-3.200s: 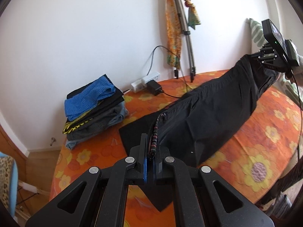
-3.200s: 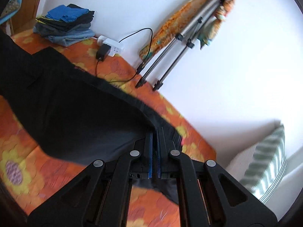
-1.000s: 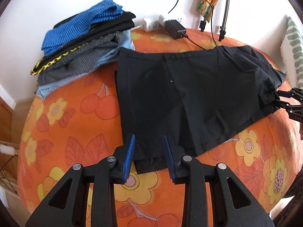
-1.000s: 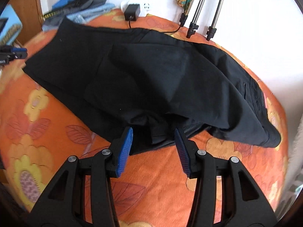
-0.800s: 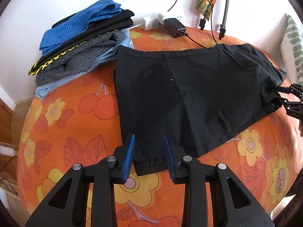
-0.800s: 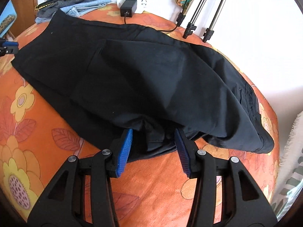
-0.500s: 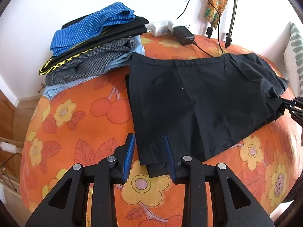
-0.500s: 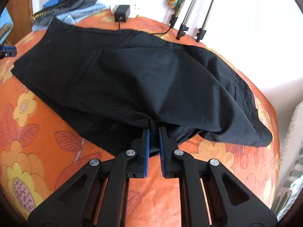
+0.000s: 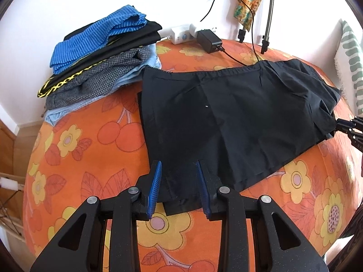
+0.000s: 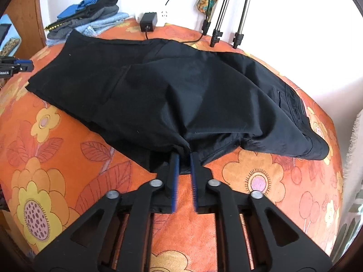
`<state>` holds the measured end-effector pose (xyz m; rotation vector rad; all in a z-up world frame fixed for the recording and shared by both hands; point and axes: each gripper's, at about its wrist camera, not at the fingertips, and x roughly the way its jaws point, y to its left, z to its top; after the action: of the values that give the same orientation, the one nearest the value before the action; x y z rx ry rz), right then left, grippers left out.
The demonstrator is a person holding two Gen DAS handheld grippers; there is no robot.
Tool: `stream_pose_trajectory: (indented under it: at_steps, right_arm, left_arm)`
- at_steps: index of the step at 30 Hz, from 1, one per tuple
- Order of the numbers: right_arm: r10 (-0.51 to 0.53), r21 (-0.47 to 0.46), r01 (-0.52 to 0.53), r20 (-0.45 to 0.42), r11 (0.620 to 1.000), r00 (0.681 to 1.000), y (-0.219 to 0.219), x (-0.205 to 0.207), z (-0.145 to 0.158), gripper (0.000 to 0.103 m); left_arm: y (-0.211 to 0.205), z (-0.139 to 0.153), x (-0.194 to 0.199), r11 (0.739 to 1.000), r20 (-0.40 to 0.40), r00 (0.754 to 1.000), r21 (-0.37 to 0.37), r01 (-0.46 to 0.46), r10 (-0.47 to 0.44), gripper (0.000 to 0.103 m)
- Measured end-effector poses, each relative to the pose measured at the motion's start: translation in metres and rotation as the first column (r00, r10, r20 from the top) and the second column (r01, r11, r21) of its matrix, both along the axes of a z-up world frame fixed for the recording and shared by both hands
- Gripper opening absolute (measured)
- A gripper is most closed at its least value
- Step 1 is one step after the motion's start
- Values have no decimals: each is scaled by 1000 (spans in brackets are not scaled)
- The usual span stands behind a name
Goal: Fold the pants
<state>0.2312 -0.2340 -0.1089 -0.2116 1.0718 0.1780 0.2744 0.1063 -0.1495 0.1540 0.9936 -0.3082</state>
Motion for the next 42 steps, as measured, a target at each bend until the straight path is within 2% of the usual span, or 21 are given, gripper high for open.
stream_pose_trajectory:
  at_steps: [1,2,9,11,14,18,19,20,21,22,23,24,28,33,36,37,40,42]
  right_arm:
    - [11,-16,-11,7,1000,1000,2,0,-1,29]
    - [24,-38,-23,11,999,1000,6,1,-3,30]
    - [78,-144,-75,20,987,997,26,13,-18,29]
    - [69,-120,-69,3,990,998,25,13,-17,9]
    - [64,-71,-65,-16,995,998,18,7,-12,4]
    - [57,18,-56,-30,998,998,5,-4,-4,4]
    - [41,44,-40,-28,998,999,1,-4,-1,6]
    - [11,90,-9,-22,996,1000,-9,-4,4,11]
    - [-22,128,24,-22,992,1000,-19,-4,8,18]
    - [-70,160,71,-11,985,997,-33,-4,15,33]
    - [-107,177,104,4,979,994,-44,-5,20,43]
    - [-150,189,144,17,971,989,-57,-6,24,44]
    - [-330,266,321,-13,909,944,-120,-6,25,46]
    - [-487,324,485,-80,812,870,-185,-3,10,51]
    - [-563,396,566,-137,723,815,-221,3,1,53]
    - [-591,423,595,-158,683,791,-233,4,-3,55]
    - [-636,490,646,-217,585,741,-259,11,-13,56]
    - [-654,510,668,-243,542,716,-273,16,-20,57]
  left_arm:
    - [0,-1,0,1000,-3,1000,2,0,0,30]
    - [0,-3,0,1000,-9,1000,4,2,-2,30]
    - [-1,-4,2,1000,-18,1000,3,2,-2,30]
    - [0,-3,2,1000,-19,1000,-2,1,-1,30]
    - [-1,1,0,1000,-14,1000,-9,4,-4,30]
    - [-14,11,-1,999,-13,1000,-28,21,-22,30]
    - [-23,17,-1,999,-7,999,-36,38,-38,30]
    - [-32,21,-1,998,-2,998,-40,57,-57,30]
    - [-43,26,-1,996,6,997,-40,80,-80,30]
    - [-52,31,-2,994,12,995,-39,101,-100,30]
    - [-68,35,-5,990,24,991,-37,135,-134,30]
    - [-84,39,-7,985,34,986,-36,167,-166,30]
    - [-145,47,-16,957,52,957,-45,288,-286,30]
    - [-227,48,-27,897,46,901,-81,434,-432,30]
    - [-269,42,-34,864,30,869,-102,494,-493,30]
    - [-278,40,-35,854,23,860,-105,509,-509,30]
    - [-313,31,-43,816,-1,820,-104,569,-572,30]
    - [-332,24,-48,792,-20,793,-84,605,-608,30]
